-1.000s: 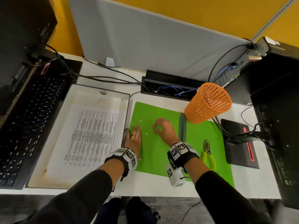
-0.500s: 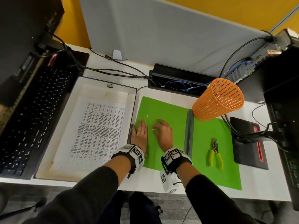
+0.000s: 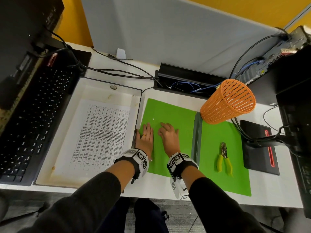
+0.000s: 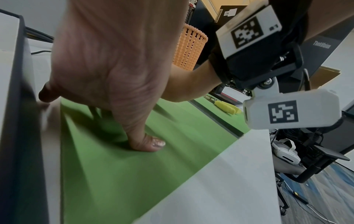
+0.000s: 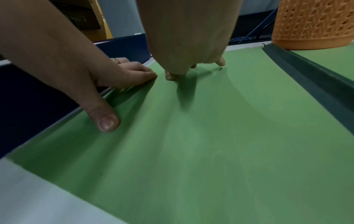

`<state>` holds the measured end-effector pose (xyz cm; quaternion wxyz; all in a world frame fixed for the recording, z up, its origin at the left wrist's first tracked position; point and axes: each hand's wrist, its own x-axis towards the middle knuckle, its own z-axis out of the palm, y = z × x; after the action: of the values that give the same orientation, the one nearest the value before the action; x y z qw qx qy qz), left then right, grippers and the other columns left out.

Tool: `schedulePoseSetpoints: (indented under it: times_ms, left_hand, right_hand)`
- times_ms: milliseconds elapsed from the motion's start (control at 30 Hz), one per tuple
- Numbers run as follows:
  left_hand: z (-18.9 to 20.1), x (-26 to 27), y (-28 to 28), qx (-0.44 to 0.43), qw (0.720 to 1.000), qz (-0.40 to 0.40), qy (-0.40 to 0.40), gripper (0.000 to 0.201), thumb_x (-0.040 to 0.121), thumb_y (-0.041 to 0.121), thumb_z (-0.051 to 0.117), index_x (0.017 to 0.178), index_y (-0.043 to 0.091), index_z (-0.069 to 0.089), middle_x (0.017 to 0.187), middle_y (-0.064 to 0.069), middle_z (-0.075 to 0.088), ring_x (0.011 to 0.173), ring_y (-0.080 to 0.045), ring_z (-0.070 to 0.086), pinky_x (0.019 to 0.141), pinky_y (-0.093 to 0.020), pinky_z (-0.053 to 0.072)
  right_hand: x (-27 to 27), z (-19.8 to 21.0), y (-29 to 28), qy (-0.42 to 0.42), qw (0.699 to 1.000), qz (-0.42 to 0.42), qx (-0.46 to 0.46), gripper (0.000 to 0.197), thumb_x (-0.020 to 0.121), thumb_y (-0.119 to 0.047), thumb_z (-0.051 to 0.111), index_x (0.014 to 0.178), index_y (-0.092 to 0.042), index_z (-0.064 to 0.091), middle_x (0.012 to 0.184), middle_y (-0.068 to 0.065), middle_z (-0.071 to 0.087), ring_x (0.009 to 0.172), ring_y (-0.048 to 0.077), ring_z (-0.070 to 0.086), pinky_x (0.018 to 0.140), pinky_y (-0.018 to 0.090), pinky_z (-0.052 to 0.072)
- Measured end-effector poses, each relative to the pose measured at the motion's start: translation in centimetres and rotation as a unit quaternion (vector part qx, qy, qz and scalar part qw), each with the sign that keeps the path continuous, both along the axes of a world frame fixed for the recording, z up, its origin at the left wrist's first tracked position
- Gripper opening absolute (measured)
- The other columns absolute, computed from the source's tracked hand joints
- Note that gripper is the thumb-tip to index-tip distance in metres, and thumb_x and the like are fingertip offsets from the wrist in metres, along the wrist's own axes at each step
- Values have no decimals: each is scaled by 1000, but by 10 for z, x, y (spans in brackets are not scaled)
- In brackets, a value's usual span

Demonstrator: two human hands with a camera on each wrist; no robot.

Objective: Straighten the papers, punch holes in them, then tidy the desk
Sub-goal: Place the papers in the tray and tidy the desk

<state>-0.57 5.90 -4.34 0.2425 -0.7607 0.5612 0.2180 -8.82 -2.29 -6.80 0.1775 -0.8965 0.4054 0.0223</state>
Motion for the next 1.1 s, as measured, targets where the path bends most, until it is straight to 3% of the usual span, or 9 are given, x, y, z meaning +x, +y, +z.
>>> schedulePoseSetpoints:
  times_ms: [167, 300, 400, 500, 733, 900, 1100]
  left_hand:
    - [0, -1, -1, 6, 1000, -3, -5, 127, 75, 56, 68, 147, -5, -17, 153, -26, -20, 145, -38, -10, 116, -52, 7]
    - [-1, 0, -1, 6, 1000, 1, 2, 124, 77, 55, 66, 146, -5, -18, 153, -26, -21, 145, -38, -11, 116, -52, 6]
    - [-1, 0, -3, 17, 1000, -3, -1, 132, 72, 58, 69, 145, -5, -20, 152, -27, -23, 144, -39, -13, 116, -53, 6]
    - [0, 0, -3, 18, 1000, -1, 3, 132, 72, 57, 70, 145, -5, -20, 152, -27, -23, 144, -39, -12, 116, -52, 7]
    - [1, 0, -3, 17, 1000, -10, -7, 131, 73, 60, 68, 145, -6, -20, 152, -27, -22, 144, -39, -11, 116, -53, 10]
    - [0, -1, -3, 15, 1000, -13, -16, 133, 71, 62, 68, 146, -6, -19, 153, -27, -20, 145, -39, -9, 117, -52, 12]
    - [-1, 0, -4, 19, 1000, -14, -15, 134, 70, 63, 68, 146, -5, -18, 153, -27, -20, 145, -39, -9, 116, -53, 12]
  right_hand:
    - [3, 4, 3, 34, 999, 28, -26, 26, 82, 9, 55, 104, -5, 60, 142, 12, 42, 136, 31, 31, 107, 69, 19]
    - [5, 6, 4, 27, 998, 34, -40, 32, 81, 14, 51, 106, -4, 58, 140, 13, 40, 135, 29, 32, 111, 64, 19]
    - [1, 2, 0, -7, 999, 6, -36, 34, 79, 17, 51, 106, -3, 58, 134, 13, 45, 129, 28, 41, 111, 58, 26]
    - [-2, -4, -4, -39, 999, -3, -33, 36, 76, 21, 52, 104, 0, 59, 124, 16, 52, 118, 31, 52, 103, 54, 40]
    - [-4, 1, -5, -111, 994, -13, 9, 18, 83, 13, 52, 97, 4, 59, 110, 21, 57, 99, 34, 56, 88, 42, 50]
    - [-3, 3, -8, -121, 992, -16, 30, 13, 86, -1, 57, 98, 3, 62, 115, 18, 56, 102, 30, 56, 90, 35, 48]
    - [-2, 2, -10, -109, 994, -13, 24, 14, 86, -2, 59, 97, 3, 64, 118, 18, 58, 102, 30, 59, 89, 34, 51]
